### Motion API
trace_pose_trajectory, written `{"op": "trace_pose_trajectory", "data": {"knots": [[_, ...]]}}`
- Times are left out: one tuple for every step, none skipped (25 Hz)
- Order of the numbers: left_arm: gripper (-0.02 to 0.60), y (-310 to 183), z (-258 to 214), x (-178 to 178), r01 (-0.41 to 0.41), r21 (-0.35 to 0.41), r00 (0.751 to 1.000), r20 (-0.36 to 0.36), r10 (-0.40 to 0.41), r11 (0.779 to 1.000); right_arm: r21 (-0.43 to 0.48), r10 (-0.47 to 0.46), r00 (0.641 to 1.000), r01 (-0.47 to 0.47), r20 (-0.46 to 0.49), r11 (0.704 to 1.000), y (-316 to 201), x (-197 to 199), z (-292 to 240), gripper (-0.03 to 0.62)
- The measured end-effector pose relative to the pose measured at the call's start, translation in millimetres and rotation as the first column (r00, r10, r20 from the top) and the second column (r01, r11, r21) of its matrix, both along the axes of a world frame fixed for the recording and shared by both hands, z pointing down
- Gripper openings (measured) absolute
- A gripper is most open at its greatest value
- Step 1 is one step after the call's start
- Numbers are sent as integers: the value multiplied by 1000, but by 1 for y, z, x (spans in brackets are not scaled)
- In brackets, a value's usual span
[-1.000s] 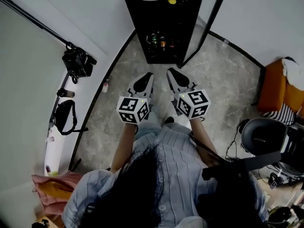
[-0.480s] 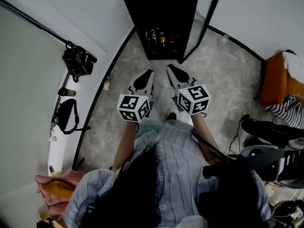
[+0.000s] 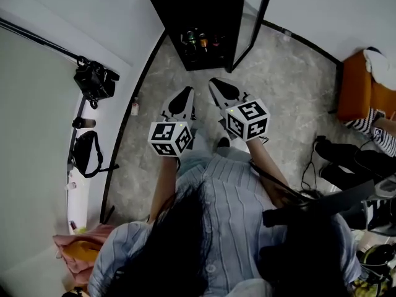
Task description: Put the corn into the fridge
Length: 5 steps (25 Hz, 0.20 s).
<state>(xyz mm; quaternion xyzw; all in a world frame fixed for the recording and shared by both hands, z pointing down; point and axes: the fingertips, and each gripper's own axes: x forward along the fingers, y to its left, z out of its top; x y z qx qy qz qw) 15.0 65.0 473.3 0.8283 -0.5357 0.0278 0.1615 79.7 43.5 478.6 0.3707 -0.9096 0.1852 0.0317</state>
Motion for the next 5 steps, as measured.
{"op": "trace_pose_trajectory", "data": {"knots": [[34, -1, 0, -1, 2, 1, 1000, 0, -2, 1000, -1, -3, 1000, 3, 0, 1000, -1, -1, 0, 29], [34, -2, -1, -1, 4, 2, 1000, 1, -4, 1000, -1, -5, 1000, 5, 0, 1000, -2, -1, 0, 29], [34, -4, -1, -1, 5, 5, 1000, 2, -5, 1000, -1, -7, 1000, 7, 1, 1000, -3, -1, 0, 29], [34, -5, -1, 0, 6, 7, 1000, 2, -6, 1000, 0, -10, 1000, 10, 1, 1000, -4, -1, 0, 29], [34, -6, -2, 0, 8, 9, 1000, 2, -8, 1000, 1, -12, 1000, 12, 1, 1000, -5, -1, 0, 29]]}}
